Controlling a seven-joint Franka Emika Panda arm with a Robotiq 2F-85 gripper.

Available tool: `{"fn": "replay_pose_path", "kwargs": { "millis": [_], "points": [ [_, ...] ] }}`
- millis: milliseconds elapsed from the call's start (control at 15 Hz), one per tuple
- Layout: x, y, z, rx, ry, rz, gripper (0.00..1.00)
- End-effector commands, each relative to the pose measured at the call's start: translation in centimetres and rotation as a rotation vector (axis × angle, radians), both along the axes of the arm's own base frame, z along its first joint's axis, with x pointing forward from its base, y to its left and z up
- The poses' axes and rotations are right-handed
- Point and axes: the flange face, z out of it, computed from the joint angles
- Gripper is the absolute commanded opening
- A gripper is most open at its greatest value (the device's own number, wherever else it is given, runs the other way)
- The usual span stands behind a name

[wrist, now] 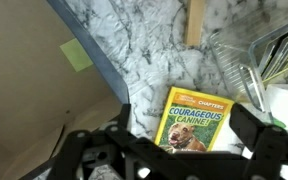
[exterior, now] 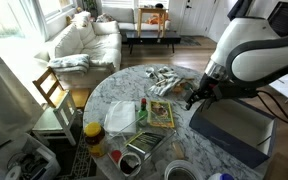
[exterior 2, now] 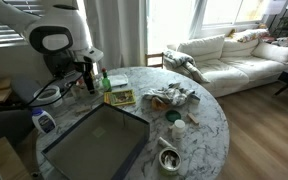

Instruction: Pick up the white and orange bottle and put it in the shoe box, pick up the yellow bottle with a foil top from the table and put it in the shoe box, pick up the shoe box and put it on top of the crisper drawer

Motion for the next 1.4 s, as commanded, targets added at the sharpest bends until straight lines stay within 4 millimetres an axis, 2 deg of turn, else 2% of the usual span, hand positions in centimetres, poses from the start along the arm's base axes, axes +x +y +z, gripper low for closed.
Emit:
{"fn": "replay_pose_path", "kwargs": {
  "millis": [0, 67, 267, 600, 667, 733, 800, 933, 1133, 1333],
  "points": [
    [0.1, 0.0, 0.2, 0.000, -0.002, 0.000, 1.00],
    [1.1, -1.1, -0.4, -0.048, -0.017, -0.060, 1.00],
    [3.8, -6.9, -2.2, -0.164, -0.051, -0.198, 1.00],
    [7.3, -17.3, -2.7, -0.318, -0.148, -0.421, 1.00],
    [7.9, -18.9, -3.0, -0.341, -0.158, -0.472, 1.00],
    [8.5, -19.9, -3.2, -0.354, -0.170, -0.529, 1.00],
    [6.7, -18.5, -2.1, -0.316, -0.146, -0.456, 1.00],
    [7.6, -20.3, -2.6, -0.339, -0.153, -0.508, 1.00],
    [8.3, -20.0, -3.1, -0.341, -0.155, -0.519, 1.00],
    [9.6, -24.4, -4.0, -0.385, -0.110, -0.666, 1.00]
  ]
}}
